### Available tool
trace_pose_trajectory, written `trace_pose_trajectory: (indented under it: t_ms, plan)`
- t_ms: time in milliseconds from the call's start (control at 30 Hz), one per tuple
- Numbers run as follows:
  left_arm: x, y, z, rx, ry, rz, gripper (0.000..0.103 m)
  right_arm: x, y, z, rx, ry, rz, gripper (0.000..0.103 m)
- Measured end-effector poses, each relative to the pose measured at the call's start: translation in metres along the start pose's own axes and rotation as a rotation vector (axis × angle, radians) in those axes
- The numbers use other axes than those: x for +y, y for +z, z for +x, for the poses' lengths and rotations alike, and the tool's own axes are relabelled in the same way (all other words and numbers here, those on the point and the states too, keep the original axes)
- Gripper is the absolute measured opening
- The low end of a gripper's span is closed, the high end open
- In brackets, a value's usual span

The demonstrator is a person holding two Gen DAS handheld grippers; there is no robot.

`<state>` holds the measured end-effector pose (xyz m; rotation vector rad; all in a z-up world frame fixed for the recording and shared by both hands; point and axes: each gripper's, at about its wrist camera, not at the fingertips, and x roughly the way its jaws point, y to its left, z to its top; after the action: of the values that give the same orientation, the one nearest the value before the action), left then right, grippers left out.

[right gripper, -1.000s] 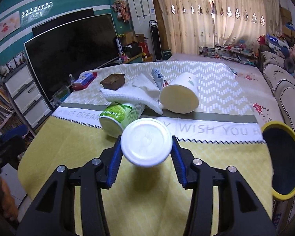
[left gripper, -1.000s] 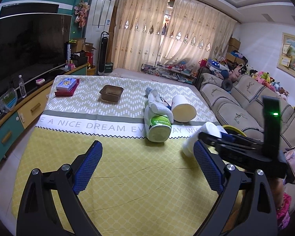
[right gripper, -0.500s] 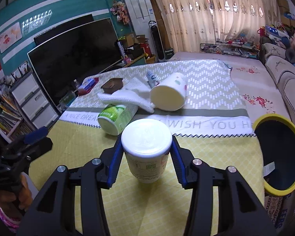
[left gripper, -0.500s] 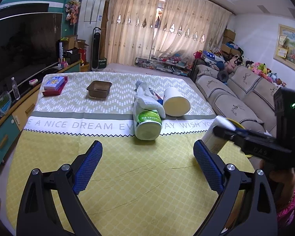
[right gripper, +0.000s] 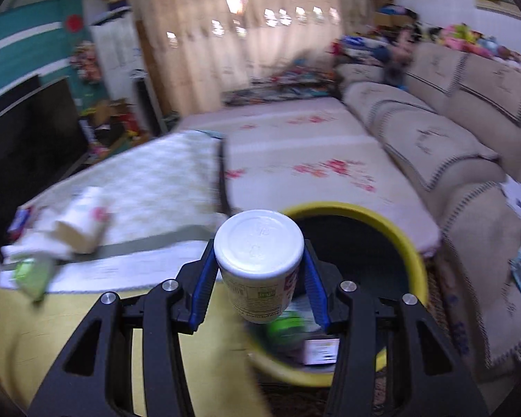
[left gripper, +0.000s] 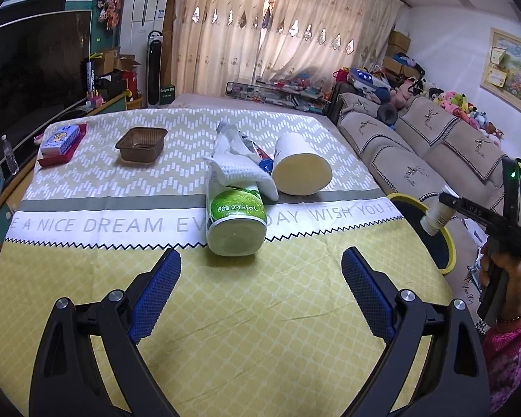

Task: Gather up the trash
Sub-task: 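Drop the white bottle into the bin with the right gripper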

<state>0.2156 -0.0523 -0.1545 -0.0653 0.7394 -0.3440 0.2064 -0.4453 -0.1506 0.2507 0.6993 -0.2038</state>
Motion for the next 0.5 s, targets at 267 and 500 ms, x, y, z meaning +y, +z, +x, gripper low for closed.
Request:
trace_pose_trajectory:
  t_ms: [267, 500]
  plan:
    - [-0.005, 0.011, 0.027, 0.032, 0.033, 0.019, 0.092, -0.031, -0.013, 0.007, -0.013, -0.052, 0.06, 0.05]
    - [0.001, 0.021, 0.054, 0.063, 0.064, 0.003, 0.092, -0.027, -0.022, 0.004, 0.005, 0.003, 0.064, 0.052]
